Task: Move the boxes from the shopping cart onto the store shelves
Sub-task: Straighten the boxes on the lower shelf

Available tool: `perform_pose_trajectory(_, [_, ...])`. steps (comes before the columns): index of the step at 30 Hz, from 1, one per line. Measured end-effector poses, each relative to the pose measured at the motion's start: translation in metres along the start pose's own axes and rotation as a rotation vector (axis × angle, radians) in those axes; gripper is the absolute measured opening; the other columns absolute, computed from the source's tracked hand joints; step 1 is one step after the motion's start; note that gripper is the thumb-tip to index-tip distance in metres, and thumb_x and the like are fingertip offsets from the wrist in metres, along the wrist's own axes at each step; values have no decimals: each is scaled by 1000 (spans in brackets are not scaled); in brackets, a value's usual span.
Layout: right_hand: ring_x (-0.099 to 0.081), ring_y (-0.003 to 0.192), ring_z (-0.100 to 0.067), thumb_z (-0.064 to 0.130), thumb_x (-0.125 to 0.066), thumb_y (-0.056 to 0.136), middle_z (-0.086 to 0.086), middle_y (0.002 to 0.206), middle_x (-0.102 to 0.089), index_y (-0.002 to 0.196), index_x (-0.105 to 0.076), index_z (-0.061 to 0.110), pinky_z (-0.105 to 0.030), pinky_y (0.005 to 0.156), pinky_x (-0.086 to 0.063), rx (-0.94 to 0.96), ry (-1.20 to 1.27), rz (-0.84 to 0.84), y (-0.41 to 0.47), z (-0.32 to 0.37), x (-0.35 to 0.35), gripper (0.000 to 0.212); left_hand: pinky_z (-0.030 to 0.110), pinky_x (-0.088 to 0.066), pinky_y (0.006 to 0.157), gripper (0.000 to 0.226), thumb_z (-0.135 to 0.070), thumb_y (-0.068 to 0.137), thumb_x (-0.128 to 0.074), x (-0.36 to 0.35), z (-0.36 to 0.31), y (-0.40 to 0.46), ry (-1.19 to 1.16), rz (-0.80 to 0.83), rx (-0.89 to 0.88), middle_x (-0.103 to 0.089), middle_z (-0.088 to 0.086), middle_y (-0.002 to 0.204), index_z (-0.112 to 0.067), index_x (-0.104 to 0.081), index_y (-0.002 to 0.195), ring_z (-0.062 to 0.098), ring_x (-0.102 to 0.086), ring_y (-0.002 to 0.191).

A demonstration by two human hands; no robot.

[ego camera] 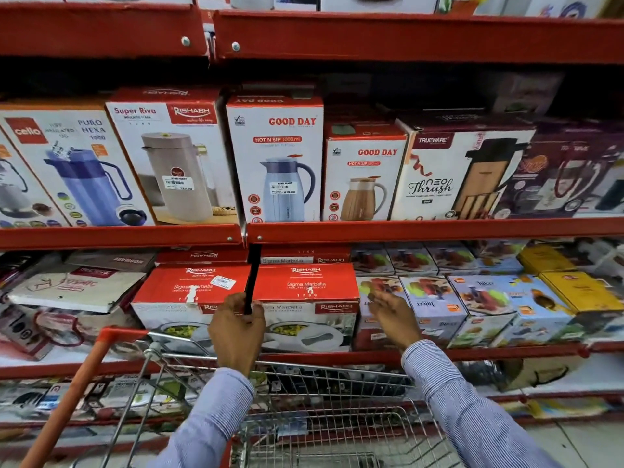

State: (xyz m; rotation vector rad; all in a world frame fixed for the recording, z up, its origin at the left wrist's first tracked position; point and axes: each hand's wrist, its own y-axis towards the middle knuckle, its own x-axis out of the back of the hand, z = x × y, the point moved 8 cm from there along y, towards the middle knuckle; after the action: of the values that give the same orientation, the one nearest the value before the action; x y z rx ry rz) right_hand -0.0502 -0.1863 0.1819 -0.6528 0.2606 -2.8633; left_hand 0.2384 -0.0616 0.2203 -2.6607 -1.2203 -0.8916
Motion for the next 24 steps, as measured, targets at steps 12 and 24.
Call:
perform_pose_trajectory(12, [-29,142,-29,55,-74,67,-11,156,-27,149,-18,12,-38,114,-32,190,-966,284,80,-16,56,108,30,-59,78,15,-28,85,-62,-183,-45,-97,4,605,-32,-76,-4,92,-19,-72,93,13,-70,78])
perform_pose_trajectory(24, [-44,128,-33,76,-71,43,-14,144,-43,138,-36,8,-40,105,-39,392,-1231,307,112,-12,56,122,38,-60,81,8,-27,87,-60,-232,-39,-105,110,684,69,-72,9,98,-20,-61,89,26,-69,88])
